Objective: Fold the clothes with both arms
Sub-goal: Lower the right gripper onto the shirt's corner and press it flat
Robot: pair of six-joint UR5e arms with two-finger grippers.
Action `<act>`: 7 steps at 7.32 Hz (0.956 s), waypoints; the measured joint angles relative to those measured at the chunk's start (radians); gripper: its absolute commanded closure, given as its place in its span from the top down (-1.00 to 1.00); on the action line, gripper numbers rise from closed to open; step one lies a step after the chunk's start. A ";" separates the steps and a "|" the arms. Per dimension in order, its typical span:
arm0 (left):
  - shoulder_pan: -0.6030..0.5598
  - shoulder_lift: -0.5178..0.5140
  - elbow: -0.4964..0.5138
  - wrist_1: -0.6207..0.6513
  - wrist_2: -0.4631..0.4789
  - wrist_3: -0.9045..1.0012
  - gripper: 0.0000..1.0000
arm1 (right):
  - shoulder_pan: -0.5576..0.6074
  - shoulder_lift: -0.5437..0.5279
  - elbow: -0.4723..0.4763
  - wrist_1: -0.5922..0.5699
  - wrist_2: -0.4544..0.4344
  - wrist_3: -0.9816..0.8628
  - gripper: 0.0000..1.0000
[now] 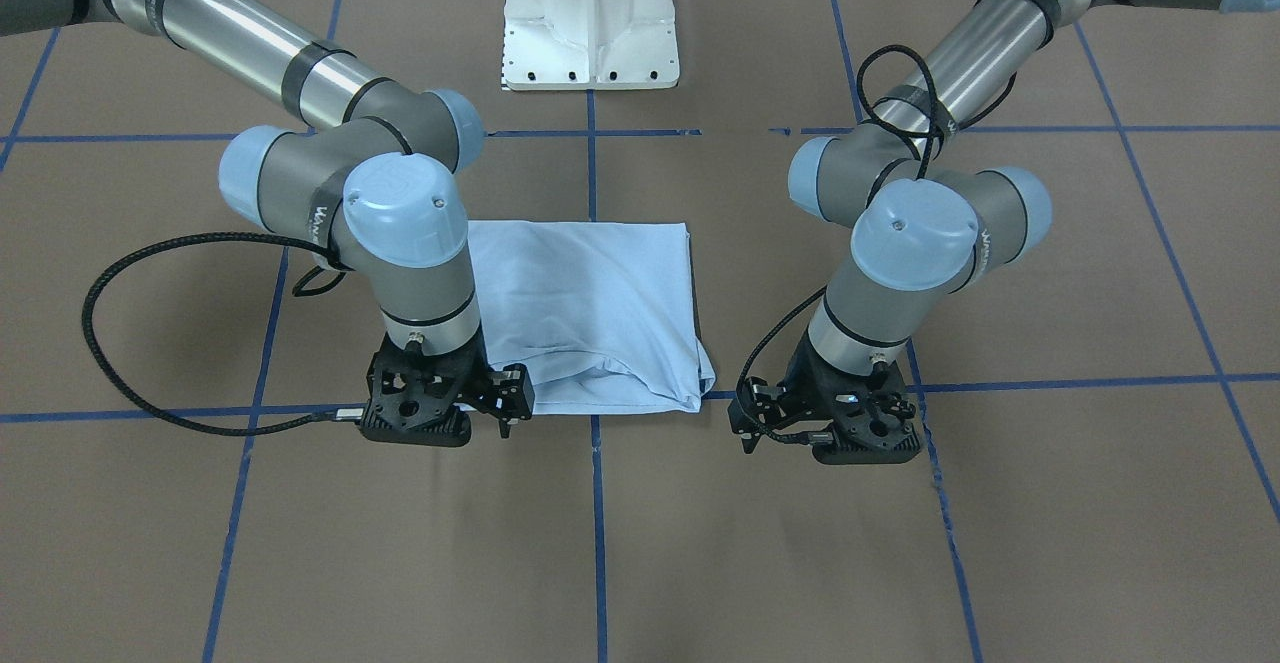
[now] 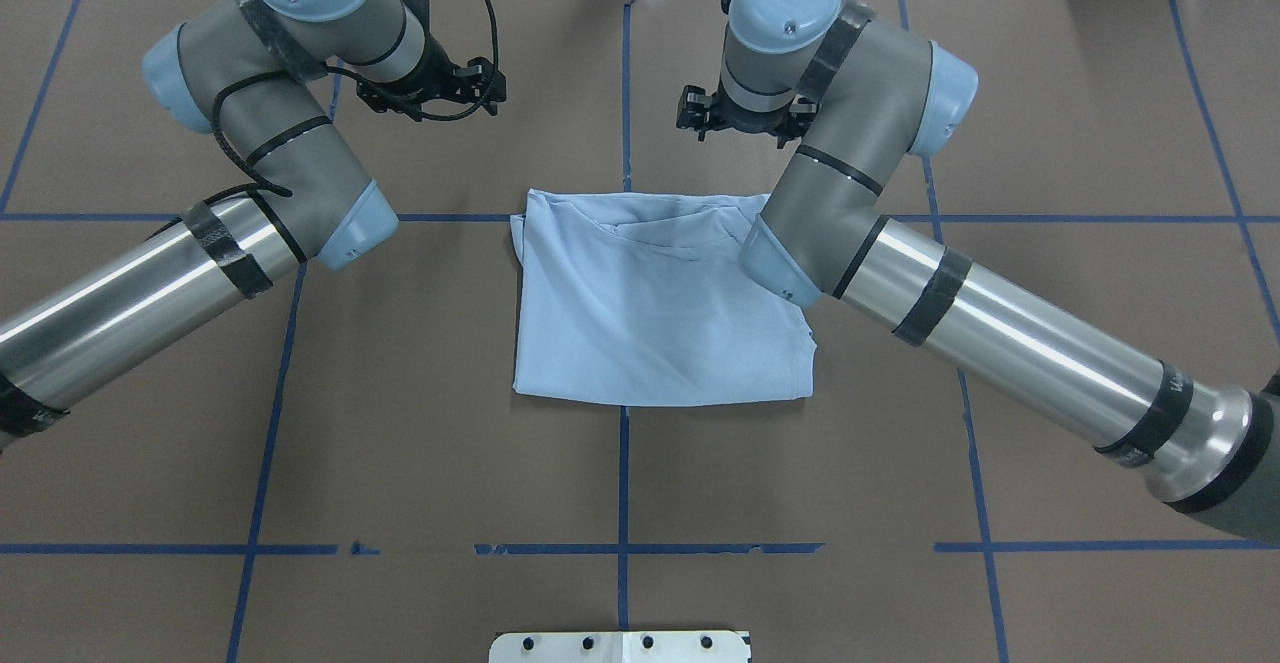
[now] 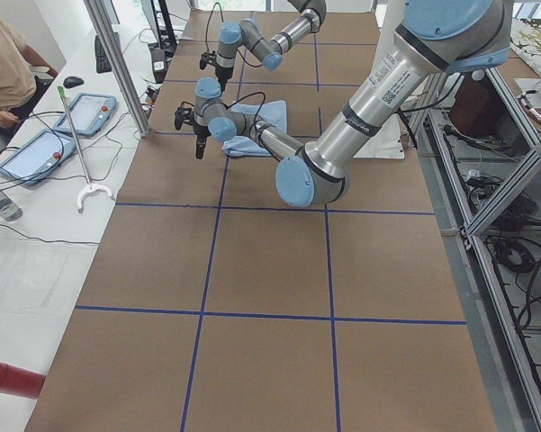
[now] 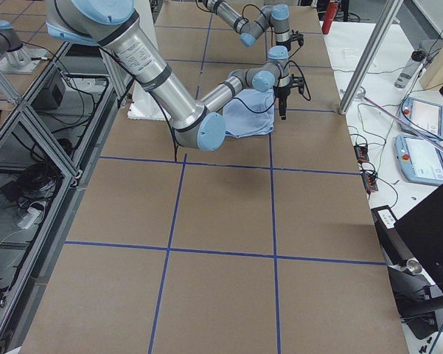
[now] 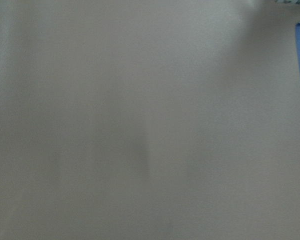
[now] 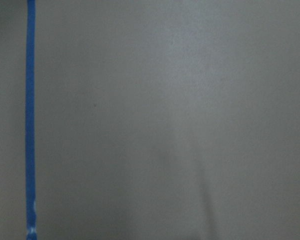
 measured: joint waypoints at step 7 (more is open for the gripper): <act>-0.006 0.052 -0.039 -0.042 -0.006 0.004 1.00 | -0.146 -0.048 0.026 -0.013 -0.187 0.110 -0.17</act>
